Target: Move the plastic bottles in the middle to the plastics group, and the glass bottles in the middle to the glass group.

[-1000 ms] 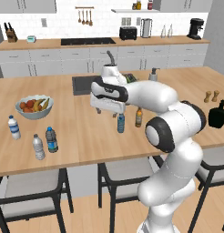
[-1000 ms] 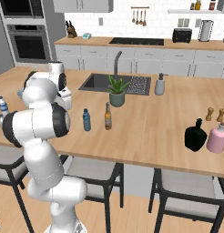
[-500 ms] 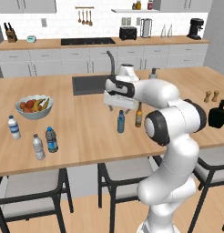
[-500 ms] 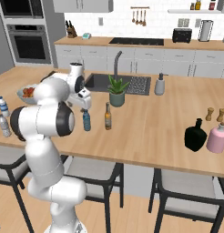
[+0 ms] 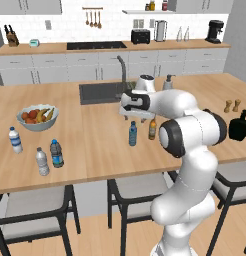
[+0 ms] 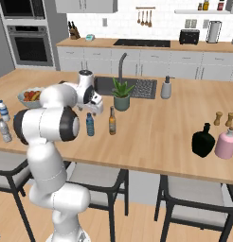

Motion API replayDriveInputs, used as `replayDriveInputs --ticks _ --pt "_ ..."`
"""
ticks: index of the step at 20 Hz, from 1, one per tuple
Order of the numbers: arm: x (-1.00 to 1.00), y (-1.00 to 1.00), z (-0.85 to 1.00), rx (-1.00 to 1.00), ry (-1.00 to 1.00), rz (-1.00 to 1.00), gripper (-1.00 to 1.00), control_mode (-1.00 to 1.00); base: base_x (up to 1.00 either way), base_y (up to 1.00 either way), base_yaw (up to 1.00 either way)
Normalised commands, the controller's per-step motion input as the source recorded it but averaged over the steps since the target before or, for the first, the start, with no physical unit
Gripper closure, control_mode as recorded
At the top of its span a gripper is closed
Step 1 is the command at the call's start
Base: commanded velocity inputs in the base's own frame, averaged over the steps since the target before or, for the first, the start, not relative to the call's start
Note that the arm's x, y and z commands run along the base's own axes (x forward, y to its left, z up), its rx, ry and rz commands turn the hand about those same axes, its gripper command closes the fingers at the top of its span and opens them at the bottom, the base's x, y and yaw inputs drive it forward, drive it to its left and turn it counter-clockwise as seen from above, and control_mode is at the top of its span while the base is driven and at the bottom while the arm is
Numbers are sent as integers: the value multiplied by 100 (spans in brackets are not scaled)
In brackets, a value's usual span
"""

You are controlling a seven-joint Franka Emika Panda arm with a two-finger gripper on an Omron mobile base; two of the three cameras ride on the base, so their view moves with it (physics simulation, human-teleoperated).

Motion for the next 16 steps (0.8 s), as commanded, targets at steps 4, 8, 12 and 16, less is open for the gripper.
replayDriveInputs --ticks 4,8,12,16 --pt "25 0 -20 0 -23 1 -100 -100 0 0 0" --pt "31 0 -1 0 0 0 -100 -100 0 0 0" --pt "8 0 0 0 3 0 -100 -100 0 0 0" --pt "0 0 0 0 2 0 -100 -100 0 0 0"
